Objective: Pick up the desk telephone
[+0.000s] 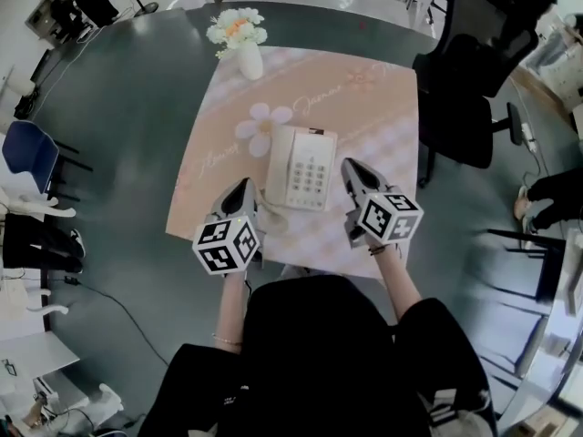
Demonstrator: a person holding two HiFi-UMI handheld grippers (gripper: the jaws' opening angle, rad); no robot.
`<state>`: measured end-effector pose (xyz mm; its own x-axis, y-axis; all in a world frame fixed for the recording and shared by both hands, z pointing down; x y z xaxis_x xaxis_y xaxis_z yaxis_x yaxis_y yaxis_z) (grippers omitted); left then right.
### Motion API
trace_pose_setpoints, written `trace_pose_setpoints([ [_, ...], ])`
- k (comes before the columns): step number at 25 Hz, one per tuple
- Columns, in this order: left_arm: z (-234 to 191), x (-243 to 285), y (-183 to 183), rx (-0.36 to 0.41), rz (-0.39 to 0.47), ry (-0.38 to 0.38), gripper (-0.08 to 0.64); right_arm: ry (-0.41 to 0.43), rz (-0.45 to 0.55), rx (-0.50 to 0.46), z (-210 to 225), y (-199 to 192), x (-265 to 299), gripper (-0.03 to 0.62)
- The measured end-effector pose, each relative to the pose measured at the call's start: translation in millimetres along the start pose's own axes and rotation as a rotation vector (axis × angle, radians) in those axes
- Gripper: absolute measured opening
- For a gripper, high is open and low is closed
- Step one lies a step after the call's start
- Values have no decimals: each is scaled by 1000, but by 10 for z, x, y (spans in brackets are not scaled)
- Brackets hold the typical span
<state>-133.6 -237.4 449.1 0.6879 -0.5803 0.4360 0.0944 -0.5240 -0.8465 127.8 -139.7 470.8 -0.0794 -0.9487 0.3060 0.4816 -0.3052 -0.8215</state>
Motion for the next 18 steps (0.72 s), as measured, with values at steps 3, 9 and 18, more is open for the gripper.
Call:
trace_pose_setpoints([
  [3, -90, 188, 3, -10, -60, -21, -2, -18, -21, 23, 15, -59, 89, -8],
  [9, -165, 571, -47, -9, -192, -74, -2, -17, -62, 107, 143, -211, 265, -8],
  [18, -205, 934, -201, -61, -287, -164, 68, -13, -56, 258, 377, -342, 438, -5],
])
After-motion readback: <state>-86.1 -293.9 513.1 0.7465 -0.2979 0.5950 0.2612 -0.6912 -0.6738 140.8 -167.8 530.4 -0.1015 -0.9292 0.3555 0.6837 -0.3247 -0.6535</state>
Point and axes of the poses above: the fingertips, and each gripper's own axes: x forward along the fingers, z to its right, y out of its top, the point moved 7 cm from there along -x, backward along the fingers, and after that the axes turned 1 degree about -z, right-handed, at the moved point
